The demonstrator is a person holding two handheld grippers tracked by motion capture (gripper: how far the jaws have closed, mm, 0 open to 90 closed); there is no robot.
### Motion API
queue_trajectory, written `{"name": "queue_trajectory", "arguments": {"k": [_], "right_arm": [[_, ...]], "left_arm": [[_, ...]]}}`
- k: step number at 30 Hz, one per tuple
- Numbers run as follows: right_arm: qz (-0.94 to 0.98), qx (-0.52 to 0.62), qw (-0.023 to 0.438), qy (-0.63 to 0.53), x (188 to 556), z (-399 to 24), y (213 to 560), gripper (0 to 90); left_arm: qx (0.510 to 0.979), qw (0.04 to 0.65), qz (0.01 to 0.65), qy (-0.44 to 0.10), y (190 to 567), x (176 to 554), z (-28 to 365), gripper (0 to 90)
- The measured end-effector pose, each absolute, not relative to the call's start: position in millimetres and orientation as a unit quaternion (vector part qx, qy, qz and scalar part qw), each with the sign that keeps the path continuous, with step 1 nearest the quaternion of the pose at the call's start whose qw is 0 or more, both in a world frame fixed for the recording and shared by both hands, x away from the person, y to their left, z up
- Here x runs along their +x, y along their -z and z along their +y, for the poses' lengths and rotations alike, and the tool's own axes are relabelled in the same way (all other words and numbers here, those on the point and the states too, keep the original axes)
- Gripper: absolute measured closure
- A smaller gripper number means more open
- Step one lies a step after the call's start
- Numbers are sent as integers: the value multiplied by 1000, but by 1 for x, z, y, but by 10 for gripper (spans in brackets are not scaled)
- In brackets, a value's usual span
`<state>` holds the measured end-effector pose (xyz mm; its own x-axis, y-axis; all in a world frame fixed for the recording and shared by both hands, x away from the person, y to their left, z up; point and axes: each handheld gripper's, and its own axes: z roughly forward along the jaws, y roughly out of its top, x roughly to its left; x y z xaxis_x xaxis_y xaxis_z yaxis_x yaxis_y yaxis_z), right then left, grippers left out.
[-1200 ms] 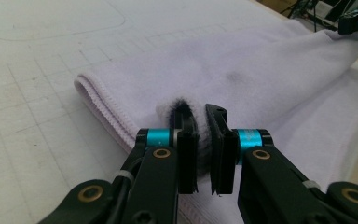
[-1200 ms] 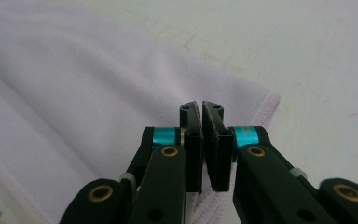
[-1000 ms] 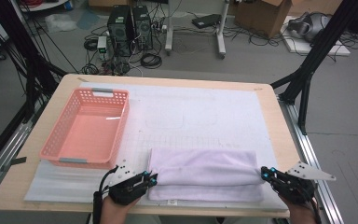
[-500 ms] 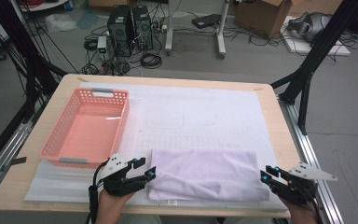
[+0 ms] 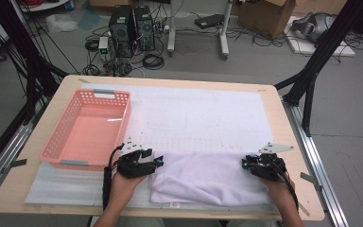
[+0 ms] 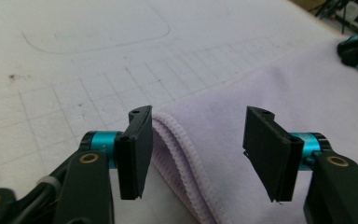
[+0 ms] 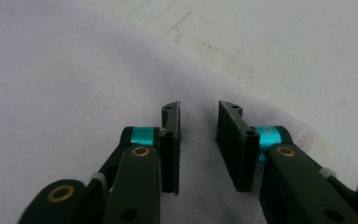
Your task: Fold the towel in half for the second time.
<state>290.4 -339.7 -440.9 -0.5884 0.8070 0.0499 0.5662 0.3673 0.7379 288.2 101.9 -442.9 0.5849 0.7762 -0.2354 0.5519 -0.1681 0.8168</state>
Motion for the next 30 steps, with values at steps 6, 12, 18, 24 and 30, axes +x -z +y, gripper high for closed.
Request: {"name": "queue_trajectory", "arguments": {"k": [6, 12, 18, 24, 30], "right_arm": [[782, 458, 221, -360, 289, -351, 445, 784], [764, 470, 235, -373, 286, -359, 439, 676], [761, 474, 202, -395, 290, -375, 431, 475], [787, 465, 165, -371, 307, -374, 446, 387], [787, 453, 128, -399, 307, -375, 446, 811]], "left_arm": [[748, 441, 466, -171, 446, 295, 95, 840], [729, 449, 483, -183, 445, 297, 99, 644], [743, 455, 470, -142, 449, 302, 103, 400], [762, 448, 453, -117, 453, 306, 96, 423], [767, 460, 434, -109, 452, 305, 93, 770]]}}
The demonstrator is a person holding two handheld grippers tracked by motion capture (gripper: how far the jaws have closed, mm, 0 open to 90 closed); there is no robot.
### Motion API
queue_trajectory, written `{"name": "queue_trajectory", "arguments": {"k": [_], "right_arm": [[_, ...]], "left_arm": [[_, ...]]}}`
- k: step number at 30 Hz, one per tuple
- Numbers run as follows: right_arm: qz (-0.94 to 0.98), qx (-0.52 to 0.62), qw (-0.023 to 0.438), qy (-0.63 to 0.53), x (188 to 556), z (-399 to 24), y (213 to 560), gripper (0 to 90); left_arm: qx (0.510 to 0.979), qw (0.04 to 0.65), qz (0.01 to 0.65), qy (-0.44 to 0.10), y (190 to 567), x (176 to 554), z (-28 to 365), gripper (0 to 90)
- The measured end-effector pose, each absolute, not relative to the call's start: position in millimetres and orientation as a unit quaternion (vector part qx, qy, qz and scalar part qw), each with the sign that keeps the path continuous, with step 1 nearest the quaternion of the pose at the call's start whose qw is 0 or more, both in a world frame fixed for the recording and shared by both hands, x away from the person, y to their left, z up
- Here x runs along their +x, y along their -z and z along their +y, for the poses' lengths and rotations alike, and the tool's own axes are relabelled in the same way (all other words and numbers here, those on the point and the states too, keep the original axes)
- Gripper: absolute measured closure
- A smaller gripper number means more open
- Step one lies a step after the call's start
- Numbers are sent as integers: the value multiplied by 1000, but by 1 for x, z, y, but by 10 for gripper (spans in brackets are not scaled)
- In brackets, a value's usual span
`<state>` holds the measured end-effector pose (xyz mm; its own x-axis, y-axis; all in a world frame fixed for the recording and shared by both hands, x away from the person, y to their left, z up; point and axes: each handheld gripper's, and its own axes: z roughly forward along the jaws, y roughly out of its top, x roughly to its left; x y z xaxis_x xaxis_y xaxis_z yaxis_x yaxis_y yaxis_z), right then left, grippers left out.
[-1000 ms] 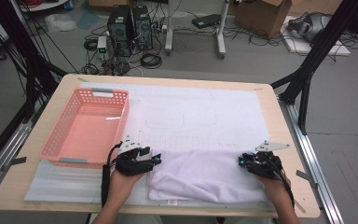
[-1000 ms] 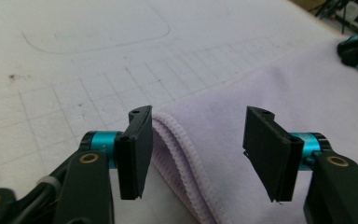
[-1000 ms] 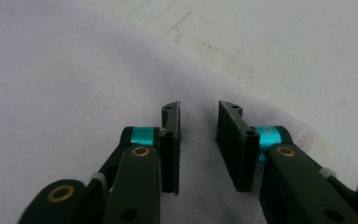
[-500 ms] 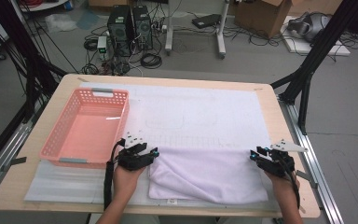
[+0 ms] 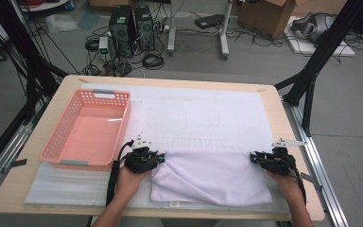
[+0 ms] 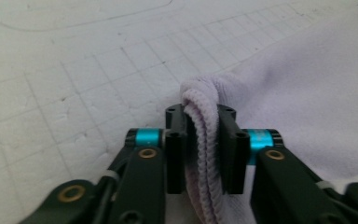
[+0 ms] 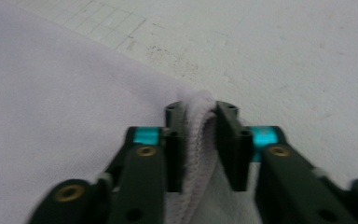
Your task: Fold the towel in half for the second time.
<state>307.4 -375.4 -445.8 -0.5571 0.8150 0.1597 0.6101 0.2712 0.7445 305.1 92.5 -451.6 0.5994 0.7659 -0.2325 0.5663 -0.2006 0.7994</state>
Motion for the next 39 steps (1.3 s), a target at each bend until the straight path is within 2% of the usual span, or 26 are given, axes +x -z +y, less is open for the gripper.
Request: {"name": "queue_trajectory", "arguments": {"k": [3, 9, 19, 26, 28, 29, 31, 32, 36, 39], "right_arm": [[787, 444, 141, -405, 309, -375, 442, 829], [761, 458, 189, -418, 322, -378, 434, 830], [744, 485, 206, -412, 357, -380, 431, 829], [737, 500, 214, -400, 377, -372, 433, 828], [738, 502, 216, -395, 379, -370, 435, 825], [738, 504, 214, -394, 379, -370, 435, 809], [732, 513, 213, -393, 378, -370, 435, 722], [727, 519, 214, -395, 377, -371, 434, 668], [722, 519, 220, -402, 367, -374, 425, 568], [726, 503, 216, -415, 354, -375, 417, 565]], "left_arm": [[745, 480, 448, -118, 449, 308, 94, 783], [733, 484, 455, -145, 434, 331, 85, 780], [724, 481, 468, -157, 429, 375, 79, 775], [722, 469, 486, -149, 445, 386, 80, 762], [723, 469, 483, -156, 444, 385, 78, 721], [721, 469, 484, -158, 441, 383, 79, 661], [715, 482, 485, -148, 437, 380, 81, 525], [714, 488, 480, -143, 435, 378, 81, 505], [721, 510, 452, -126, 427, 363, 78, 477], [733, 516, 430, -106, 427, 352, 75, 507]]}}
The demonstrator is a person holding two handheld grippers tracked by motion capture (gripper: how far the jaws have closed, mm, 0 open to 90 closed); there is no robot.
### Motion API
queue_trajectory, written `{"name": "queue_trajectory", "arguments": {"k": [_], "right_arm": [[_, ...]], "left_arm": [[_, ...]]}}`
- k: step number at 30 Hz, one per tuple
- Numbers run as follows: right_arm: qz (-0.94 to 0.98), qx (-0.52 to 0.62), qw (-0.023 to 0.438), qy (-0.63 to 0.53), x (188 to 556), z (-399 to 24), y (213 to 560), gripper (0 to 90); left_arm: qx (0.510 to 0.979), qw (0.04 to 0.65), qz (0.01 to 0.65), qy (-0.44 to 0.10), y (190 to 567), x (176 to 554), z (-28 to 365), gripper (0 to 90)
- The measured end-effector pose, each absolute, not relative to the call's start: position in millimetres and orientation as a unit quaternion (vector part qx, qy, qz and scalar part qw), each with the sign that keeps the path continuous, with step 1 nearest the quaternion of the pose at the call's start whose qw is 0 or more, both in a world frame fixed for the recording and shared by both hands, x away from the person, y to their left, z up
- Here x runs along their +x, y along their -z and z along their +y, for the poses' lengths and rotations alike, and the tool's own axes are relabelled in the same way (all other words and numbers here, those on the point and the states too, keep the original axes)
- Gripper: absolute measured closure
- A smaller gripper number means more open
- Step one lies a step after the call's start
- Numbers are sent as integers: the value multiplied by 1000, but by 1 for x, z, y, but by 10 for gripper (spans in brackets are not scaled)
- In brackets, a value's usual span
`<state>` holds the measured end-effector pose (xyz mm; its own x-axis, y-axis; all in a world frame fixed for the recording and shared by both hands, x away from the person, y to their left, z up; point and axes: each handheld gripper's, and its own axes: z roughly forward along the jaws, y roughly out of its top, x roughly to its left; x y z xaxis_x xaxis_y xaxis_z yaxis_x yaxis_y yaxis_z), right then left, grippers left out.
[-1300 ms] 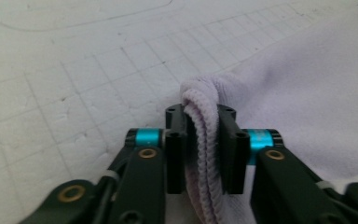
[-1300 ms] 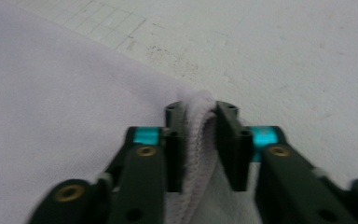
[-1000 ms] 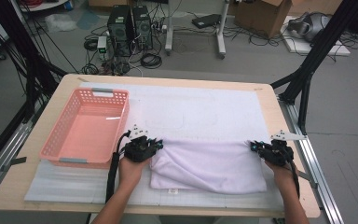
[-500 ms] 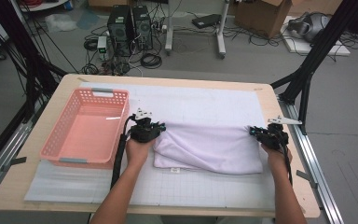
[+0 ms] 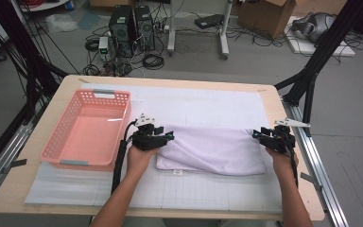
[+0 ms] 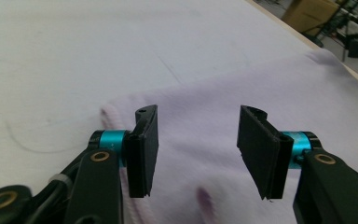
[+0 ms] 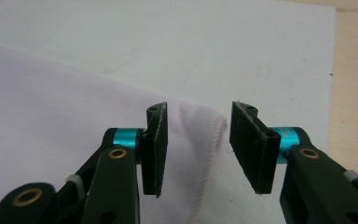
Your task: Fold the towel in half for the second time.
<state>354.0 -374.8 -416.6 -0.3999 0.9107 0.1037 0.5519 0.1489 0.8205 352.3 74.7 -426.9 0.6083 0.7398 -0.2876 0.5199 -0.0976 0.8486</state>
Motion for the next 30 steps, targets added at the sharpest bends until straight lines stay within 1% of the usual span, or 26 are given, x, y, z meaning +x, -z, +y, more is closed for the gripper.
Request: {"name": "queue_trajectory", "arguments": {"k": [1, 3, 4, 6, 7, 8, 10, 12, 13, 15, 16, 18, 20, 21, 22, 23, 25, 27, 28, 30], "right_arm": [[732, 496, 218, -413, 349, -374, 414, 566], [741, 481, 215, -416, 337, -371, 411, 571], [746, 472, 212, -420, 331, -370, 411, 571], [753, 460, 208, -422, 319, -367, 413, 574], [756, 454, 205, -424, 314, -366, 415, 574], [758, 453, 203, -422, 310, -366, 417, 573], [763, 453, 199, -417, 303, -365, 421, 573], [760, 454, 196, -422, 296, -364, 422, 573], [760, 450, 200, -424, 293, -364, 423, 573], [762, 448, 203, -421, 286, -364, 424, 573], [764, 447, 205, -418, 282, -364, 424, 573], [763, 453, 202, -415, 274, -366, 424, 573], [760, 454, 200, -419, 267, -370, 424, 579], [761, 455, 191, -421, 264, -371, 424, 582], [766, 450, 188, -418, 263, -371, 425, 596], [770, 450, 180, -416, 262, -370, 427, 636], [777, 450, 178, -402, 260, -370, 430, 683], [792, 449, 183, -371, 259, -370, 434, 794], [801, 450, 186, -349, 259, -370, 436, 825], [797, 456, 182, -352, 258, -374, 437, 843]], "left_arm": [[740, 514, 422, -103, 428, 349, 74, 531], [762, 494, 410, -91, 429, 344, 71, 532], [763, 495, 404, -95, 431, 340, 70, 540], [775, 479, 401, -98, 433, 333, 71, 599], [783, 467, 397, -102, 434, 330, 72, 599], [786, 464, 395, -106, 435, 327, 73, 622], [786, 467, 390, -110, 438, 319, 77, 723], [787, 468, 387, -112, 441, 311, 82, 778], [784, 473, 387, -110, 442, 307, 85, 777], [779, 478, 390, -106, 444, 299, 92, 759], [775, 483, 395, -104, 445, 294, 95, 731], [767, 492, 398, -108, 446, 284, 103, 638], [758, 505, 396, -119, 445, 277, 109, 563], [753, 512, 393, -126, 443, 275, 110, 519], [747, 521, 389, -135, 441, 274, 110, 498], [742, 529, 388, -138, 440, 274, 110, 495], [733, 541, 391, -131, 437, 276, 108, 463], [730, 546, 392, -128, 435, 278, 106, 458], [729, 546, 393, -126, 433, 280, 104, 458], [729, 543, 397, -128, 430, 286, 102, 457]]}}
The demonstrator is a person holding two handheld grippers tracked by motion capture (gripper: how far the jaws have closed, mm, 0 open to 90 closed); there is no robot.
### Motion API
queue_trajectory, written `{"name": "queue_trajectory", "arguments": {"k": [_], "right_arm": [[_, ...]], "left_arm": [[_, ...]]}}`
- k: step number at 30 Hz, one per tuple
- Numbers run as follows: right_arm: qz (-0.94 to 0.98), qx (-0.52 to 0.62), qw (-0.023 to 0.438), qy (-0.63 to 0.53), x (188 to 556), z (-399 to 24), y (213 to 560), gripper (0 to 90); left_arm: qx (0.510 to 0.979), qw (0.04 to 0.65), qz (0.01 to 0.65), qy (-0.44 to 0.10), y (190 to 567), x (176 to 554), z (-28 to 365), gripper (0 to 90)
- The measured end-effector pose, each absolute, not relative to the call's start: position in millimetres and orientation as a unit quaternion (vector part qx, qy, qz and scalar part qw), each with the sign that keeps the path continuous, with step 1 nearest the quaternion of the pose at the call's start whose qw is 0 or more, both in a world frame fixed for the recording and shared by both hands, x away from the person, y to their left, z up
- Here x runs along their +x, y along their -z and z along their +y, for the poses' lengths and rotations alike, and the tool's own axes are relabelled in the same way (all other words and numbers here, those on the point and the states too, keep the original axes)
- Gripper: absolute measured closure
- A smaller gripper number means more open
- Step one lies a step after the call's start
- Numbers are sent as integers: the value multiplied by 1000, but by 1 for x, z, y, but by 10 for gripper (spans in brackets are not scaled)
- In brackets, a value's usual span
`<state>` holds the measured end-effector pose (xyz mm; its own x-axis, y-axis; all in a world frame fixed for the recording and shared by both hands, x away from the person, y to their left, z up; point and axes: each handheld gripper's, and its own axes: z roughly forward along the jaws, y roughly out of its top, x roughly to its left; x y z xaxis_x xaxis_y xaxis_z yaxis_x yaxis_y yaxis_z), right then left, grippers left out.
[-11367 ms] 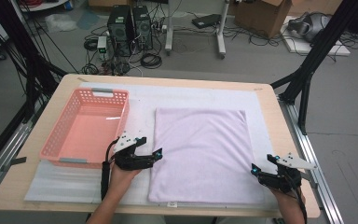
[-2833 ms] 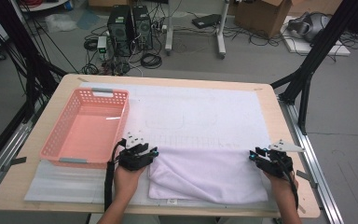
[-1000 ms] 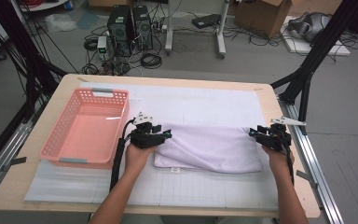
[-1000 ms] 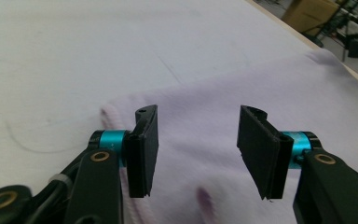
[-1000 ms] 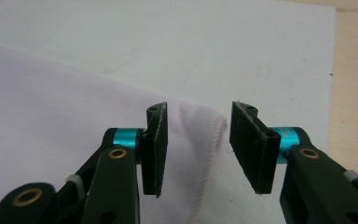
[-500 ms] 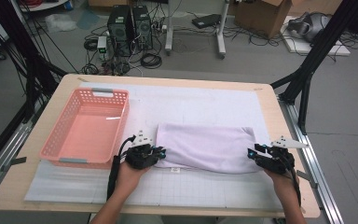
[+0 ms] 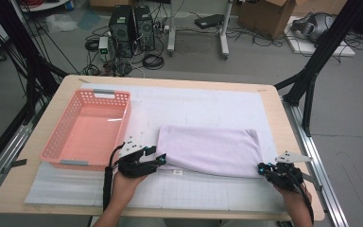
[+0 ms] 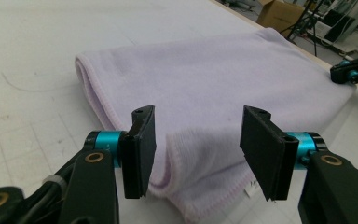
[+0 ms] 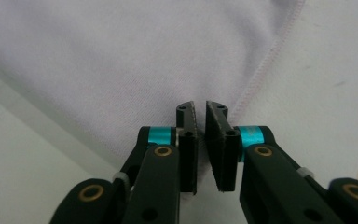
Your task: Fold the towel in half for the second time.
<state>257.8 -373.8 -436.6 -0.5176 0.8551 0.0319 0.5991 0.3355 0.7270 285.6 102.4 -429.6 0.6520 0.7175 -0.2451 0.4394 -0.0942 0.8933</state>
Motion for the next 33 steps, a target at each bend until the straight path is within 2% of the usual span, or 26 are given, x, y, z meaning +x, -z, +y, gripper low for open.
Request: {"name": "queue_trajectory", "arguments": {"k": [2, 5, 6, 8, 10, 18, 23, 25, 27, 28, 29, 31, 33], "right_arm": [[793, 463, 187, -349, 257, -375, 433, 840], [780, 470, 188, -369, 255, -377, 429, 685], [775, 473, 191, -373, 256, -377, 429, 643], [775, 476, 191, -369, 257, -376, 431, 632], [778, 476, 189, -365, 257, -375, 433, 624], [765, 481, 199, -379, 255, -379, 428, 606], [754, 495, 191, -388, 261, -376, 431, 542], [763, 496, 178, -374, 265, -372, 438, 588], [773, 489, 176, -365, 268, -369, 442, 693], [773, 489, 171, -366, 267, -370, 441, 783], [774, 487, 172, -366, 267, -371, 440, 806], [774, 485, 179, -366, 265, -372, 439, 824], [774, 483, 191, -362, 264, -372, 438, 828]], "left_arm": [[728, 540, 406, -120, 428, 291, 100, 457], [749, 512, 407, -100, 434, 298, 92, 474], [760, 500, 403, -98, 436, 298, 90, 498], [779, 479, 393, -100, 441, 294, 87, 635], [786, 469, 390, -99, 446, 287, 88, 697], [779, 477, 392, -113, 436, 260, 103, 537], [745, 512, 410, -123, 430, 270, 111, 463], [741, 519, 410, -114, 432, 279, 106, 471], [750, 519, 398, -102, 435, 286, 99, 508], [757, 516, 389, -97, 437, 288, 94, 552], [766, 509, 381, -96, 438, 289, 90, 613], [780, 492, 375, -96, 442, 289, 82, 680], [790, 476, 374, -97, 447, 286, 78, 688]]}}
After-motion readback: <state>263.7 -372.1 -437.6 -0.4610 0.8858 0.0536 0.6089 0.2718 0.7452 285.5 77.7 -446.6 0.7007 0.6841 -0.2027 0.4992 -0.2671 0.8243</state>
